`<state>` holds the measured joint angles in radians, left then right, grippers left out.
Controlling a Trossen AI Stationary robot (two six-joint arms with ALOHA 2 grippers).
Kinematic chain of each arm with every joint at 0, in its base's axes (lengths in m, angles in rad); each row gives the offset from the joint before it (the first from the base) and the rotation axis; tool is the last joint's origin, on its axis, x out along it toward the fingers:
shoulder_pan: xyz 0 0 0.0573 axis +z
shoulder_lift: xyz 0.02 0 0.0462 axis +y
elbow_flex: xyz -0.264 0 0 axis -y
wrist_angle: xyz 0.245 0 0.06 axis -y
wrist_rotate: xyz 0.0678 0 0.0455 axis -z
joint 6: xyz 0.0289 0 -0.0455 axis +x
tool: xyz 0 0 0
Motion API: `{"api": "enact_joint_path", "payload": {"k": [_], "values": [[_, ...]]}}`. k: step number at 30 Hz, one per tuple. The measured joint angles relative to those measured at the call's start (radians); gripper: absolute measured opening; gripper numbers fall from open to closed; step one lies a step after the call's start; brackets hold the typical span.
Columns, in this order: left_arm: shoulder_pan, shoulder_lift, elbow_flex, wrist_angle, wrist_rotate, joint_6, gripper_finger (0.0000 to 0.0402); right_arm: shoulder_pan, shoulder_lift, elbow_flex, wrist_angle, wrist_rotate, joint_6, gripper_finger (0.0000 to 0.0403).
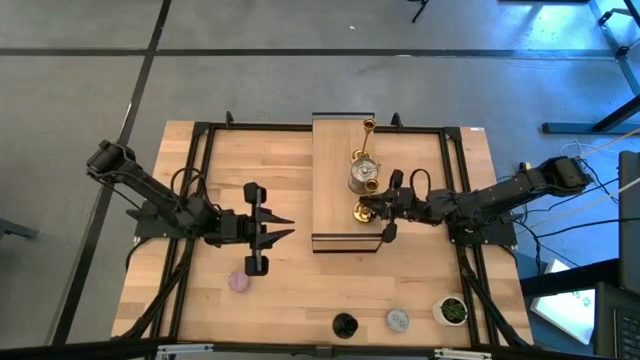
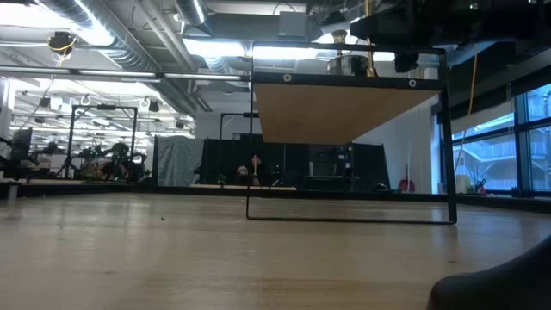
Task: Pick & Place candle stick holders
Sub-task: Put the golden candle holder on the shelf
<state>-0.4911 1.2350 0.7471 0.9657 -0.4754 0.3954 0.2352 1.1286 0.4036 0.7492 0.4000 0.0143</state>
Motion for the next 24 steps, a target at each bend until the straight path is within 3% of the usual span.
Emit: {"api": "enact_joint_path", "payload": {"k": [18, 24], "values": [[0.000, 0.000, 0.000, 0.000, 0.005, 0.000, 0.0059, 0.000, 0.000, -0.026, 0.043, 0.033, -0.016, 0.0015], [0.000, 0.000, 0.000, 0.000, 0.006, 0.000, 0.0059, 0.000, 0.000, -0.026, 0.043, 0.034, -0.022, 0.0043]]}}
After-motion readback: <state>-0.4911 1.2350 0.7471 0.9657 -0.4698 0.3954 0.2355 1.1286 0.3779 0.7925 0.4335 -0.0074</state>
